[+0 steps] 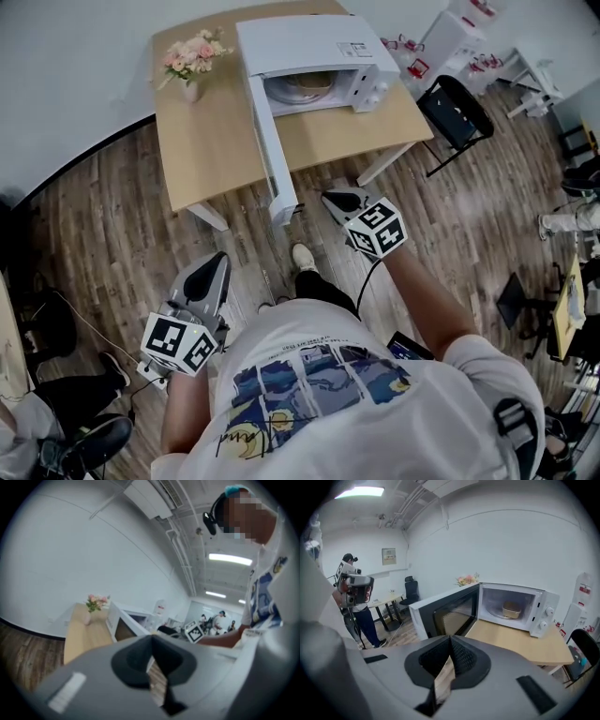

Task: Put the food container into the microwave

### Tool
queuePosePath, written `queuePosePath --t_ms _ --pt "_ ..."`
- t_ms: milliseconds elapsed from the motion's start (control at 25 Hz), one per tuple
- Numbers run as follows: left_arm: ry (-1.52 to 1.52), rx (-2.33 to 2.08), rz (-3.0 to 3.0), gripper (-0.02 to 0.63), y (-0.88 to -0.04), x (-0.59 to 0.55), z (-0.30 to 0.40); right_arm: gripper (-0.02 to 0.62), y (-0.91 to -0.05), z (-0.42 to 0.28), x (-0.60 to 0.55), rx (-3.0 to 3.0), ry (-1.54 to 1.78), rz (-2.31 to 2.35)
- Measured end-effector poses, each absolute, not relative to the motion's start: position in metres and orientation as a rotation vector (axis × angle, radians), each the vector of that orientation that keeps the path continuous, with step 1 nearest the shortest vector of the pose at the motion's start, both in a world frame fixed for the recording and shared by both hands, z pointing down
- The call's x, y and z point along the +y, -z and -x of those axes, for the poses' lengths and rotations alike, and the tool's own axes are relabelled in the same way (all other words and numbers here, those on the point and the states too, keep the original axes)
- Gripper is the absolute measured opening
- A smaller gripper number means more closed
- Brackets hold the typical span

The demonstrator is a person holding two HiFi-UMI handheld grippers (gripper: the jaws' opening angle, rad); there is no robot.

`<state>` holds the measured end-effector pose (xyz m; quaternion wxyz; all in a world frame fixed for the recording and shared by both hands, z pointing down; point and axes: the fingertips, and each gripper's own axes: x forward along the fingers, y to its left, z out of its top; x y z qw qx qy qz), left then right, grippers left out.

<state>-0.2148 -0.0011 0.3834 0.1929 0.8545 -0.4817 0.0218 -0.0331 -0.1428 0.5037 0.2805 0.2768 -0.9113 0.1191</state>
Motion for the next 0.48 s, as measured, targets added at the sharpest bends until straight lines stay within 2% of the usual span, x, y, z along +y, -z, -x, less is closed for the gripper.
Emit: queuePosePath --t_ms 480 --pt "-0.072 -1.343 -2.346 0.008 -0.416 0.069 0.237 0.008 -0.465 0.067 -0.031 -2.562 -0.419 -0.68"
